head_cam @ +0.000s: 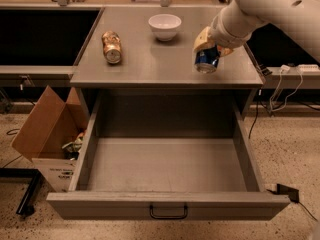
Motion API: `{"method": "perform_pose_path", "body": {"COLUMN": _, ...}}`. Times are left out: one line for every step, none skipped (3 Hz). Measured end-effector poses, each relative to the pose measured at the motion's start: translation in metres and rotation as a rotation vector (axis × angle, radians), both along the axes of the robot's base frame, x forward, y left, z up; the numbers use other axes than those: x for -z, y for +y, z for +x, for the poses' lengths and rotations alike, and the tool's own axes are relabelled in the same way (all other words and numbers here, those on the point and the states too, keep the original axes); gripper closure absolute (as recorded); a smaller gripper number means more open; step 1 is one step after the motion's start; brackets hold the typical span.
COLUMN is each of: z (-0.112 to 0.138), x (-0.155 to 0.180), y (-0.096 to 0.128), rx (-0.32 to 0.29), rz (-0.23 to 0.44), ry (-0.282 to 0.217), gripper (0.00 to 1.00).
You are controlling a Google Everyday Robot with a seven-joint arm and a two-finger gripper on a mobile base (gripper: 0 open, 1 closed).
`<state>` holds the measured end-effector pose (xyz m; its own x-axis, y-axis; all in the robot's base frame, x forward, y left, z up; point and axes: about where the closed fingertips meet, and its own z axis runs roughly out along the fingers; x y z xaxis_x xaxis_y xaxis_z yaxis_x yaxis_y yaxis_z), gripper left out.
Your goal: Pick pepsi can from top drawer and place on counter
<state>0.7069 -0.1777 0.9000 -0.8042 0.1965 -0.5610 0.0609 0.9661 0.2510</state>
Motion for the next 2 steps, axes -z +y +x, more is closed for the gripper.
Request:
{"method": "perform_pose_path", "body": {"z": 0.035, "x": 0.005, "y": -0.004, "rx": 0.028, "rz": -0.003, "ry": 0.009, "gripper": 1.0}}
{"method": "perform_pose_path", "body": {"z": 0.056, "x": 0.019, "y": -0.004, "rx": 0.04, "rz": 0.006, "ry": 0.04, "gripper": 1.0}}
